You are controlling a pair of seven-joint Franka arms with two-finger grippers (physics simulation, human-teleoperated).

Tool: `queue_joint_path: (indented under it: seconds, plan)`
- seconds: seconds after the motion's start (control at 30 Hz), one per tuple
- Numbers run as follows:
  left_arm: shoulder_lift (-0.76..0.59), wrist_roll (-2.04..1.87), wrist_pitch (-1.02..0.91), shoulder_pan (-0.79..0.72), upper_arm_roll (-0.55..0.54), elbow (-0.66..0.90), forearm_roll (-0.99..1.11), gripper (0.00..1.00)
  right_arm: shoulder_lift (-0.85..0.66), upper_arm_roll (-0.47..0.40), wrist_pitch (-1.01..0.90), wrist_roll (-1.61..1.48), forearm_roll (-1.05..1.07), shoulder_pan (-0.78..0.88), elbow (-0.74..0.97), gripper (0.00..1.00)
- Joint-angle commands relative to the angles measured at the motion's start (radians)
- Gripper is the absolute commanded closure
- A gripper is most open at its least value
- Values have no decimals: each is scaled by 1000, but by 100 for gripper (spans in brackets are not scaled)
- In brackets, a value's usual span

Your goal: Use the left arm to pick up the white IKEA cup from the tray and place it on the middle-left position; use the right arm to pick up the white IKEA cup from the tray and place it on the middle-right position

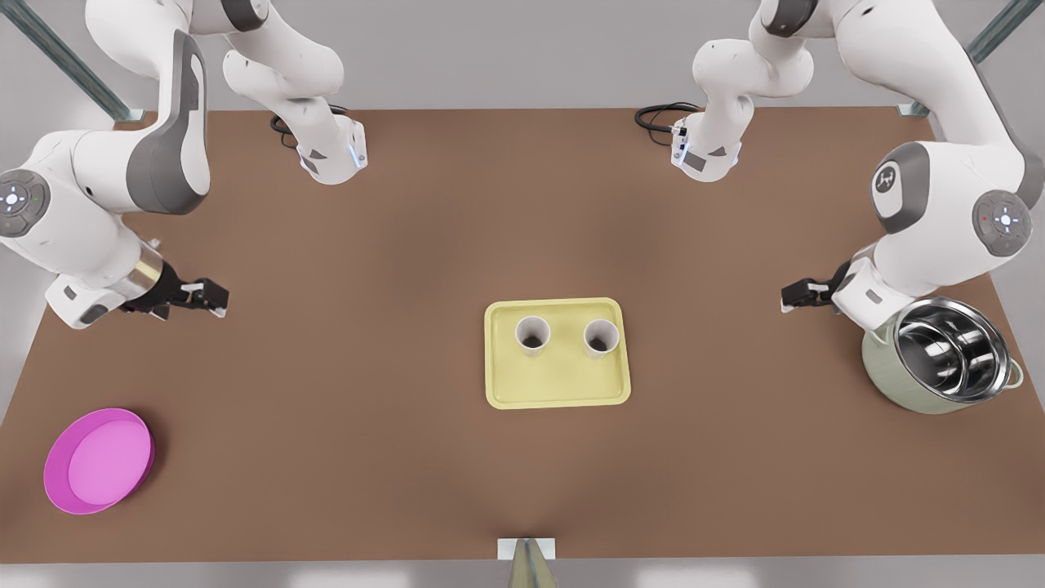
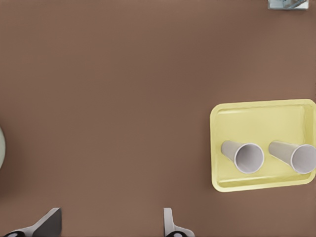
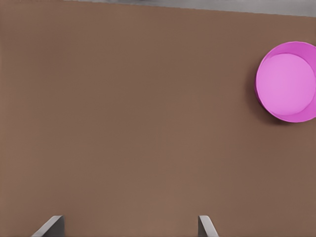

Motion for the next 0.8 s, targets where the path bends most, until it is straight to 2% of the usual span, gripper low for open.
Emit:
queue_joint_path:
  seconds: [0.0,0.07,0.17,0.27,0.43,0.6,0.77]
  plan:
    - [-8,7,46,-7,-5,1,-5,0,0,0,47,-28,0,0,0,0]
    - [-2,-11,44,-32,-11,-7,-5,0,3,3,41,-39,3,12,-3,0]
    - [22,-4,52,-32,-11,-25,1,0,91,9,40,-18,5,192,-3,0]
    - [45,-5,67,-33,-9,-19,6,0,161,21,66,309,3,391,2,0]
    - [59,-5,89,-33,-9,-18,6,0,309,23,345,788,0,635,4,0]
    - [62,-7,77,-38,-11,-25,3,0,451,23,457,1013,-8,716,86,0]
    - [55,-10,58,-82,-11,-22,4,0,523,21,514,1033,-9,746,99,0]
